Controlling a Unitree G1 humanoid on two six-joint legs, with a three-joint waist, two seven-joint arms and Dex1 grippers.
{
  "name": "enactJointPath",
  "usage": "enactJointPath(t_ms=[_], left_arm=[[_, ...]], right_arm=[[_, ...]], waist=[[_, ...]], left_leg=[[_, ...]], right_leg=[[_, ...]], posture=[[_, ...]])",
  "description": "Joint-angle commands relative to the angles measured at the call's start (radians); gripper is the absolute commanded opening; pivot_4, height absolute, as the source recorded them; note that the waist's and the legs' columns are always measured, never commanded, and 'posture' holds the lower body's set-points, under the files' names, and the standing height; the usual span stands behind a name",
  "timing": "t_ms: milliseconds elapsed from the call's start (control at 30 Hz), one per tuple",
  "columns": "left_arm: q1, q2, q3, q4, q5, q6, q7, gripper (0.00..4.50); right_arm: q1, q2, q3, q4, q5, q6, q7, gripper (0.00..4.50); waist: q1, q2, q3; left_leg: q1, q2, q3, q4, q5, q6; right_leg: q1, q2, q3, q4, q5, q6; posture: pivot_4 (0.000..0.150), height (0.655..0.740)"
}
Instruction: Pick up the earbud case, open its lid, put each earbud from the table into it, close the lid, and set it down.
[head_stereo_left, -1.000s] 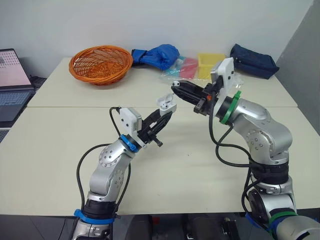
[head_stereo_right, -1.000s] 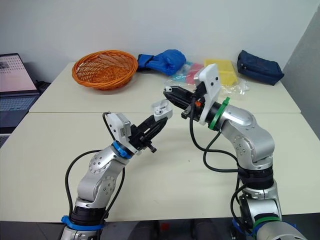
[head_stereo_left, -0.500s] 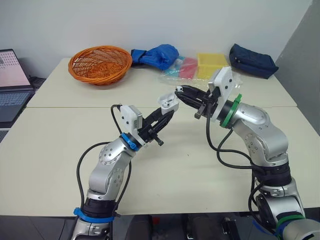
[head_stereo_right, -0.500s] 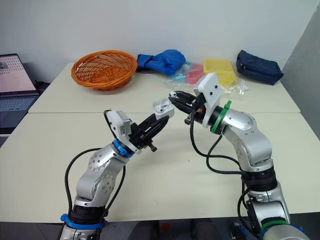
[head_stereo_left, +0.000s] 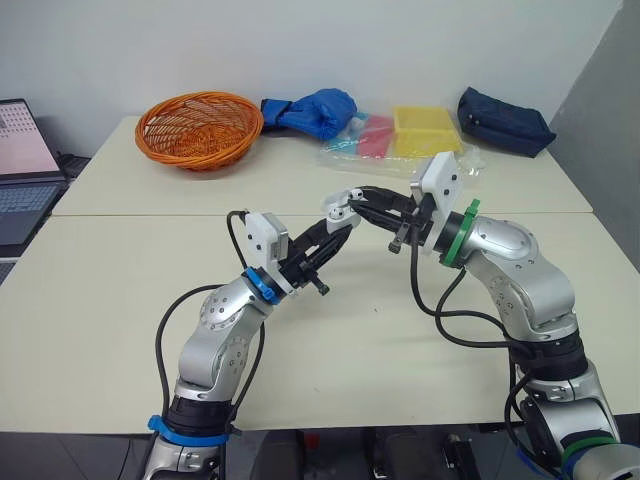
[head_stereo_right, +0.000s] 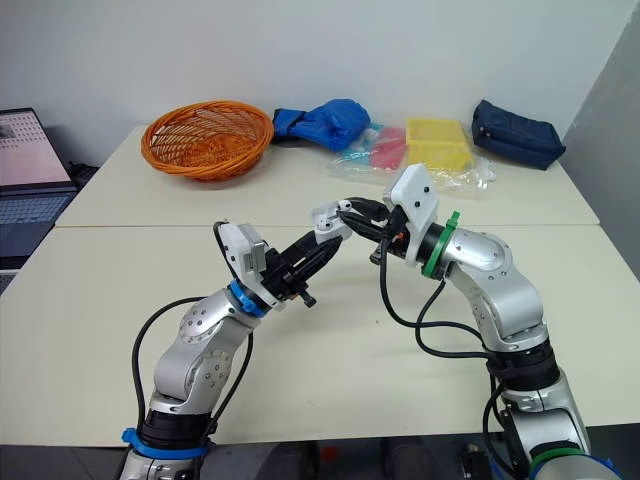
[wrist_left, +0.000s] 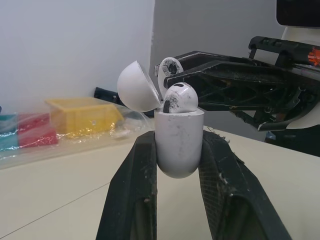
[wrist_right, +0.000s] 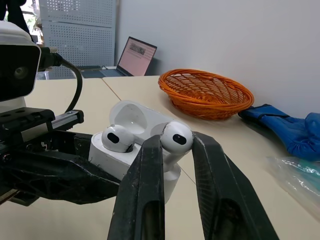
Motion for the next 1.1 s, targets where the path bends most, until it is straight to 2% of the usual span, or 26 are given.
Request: enactJointPath(t_ms=[33,167,400,767,1100], left_arm=[[-0.007,-0.002,-0.001,-0.06,-0.018,-0.016,-0.009,0.78],[-0.007,0.0,0.001,-0.06,-0.019,-0.015,-0.014,0.78],[-0.003,-0.003,-0.002,-0.066,-0.018,-0.013,-0.014,0.78],[0.001,-0.001,-0.002,-0.07,-0.018,-0.011,-0.015,0.78],[0.0,0.005,0.008,-0.067,-0.017,-0.01,-0.014,0.78]], right_arm=[[-0.004,-0.008,0.004,-0.029,0.0,-0.023,0.014,0.43],[-0.001,-0.016,0.006,-0.026,-0.003,-0.029,0.033,0.43],[0.0,-0.024,0.006,-0.026,-0.003,-0.042,0.044,2.85],[-0.003,-0.025,-0.043,-0.007,0.045,-0.042,0.075,2.85],[0.005,-0.064,-0.17,-0.056,0.202,-0.007,0.1,2.85]], waist=[[0.0,0.0,0.0],[0.0,0.0,0.0],[0.0,0.0,0.0],[0.0,0.0,0.0],[0.0,0.0,0.0]], left_leg=[[0.0,0.0,0.0,0.0,0.0,0.0],[0.0,0.0,0.0,0.0,0.0,0.0],[0.0,0.0,0.0,0.0,0.0,0.0],[0.0,0.0,0.0,0.0,0.0,0.0],[0.0,0.0,0.0,0.0,0.0,0.0]], right_leg=[[0.0,0.0,0.0,0.0,0.0,0.0],[0.0,0.0,0.0,0.0,0.0,0.0],[0.0,0.0,0.0,0.0,0.0,0.0],[0.0,0.0,0.0,0.0,0.0,0.0],[0.0,0.0,0.0,0.0,0.0,0.0]], posture=[[0.15,0.74],[0.15,0.74],[0.15,0.74],[0.15,0.74],[0.15,0.74]])
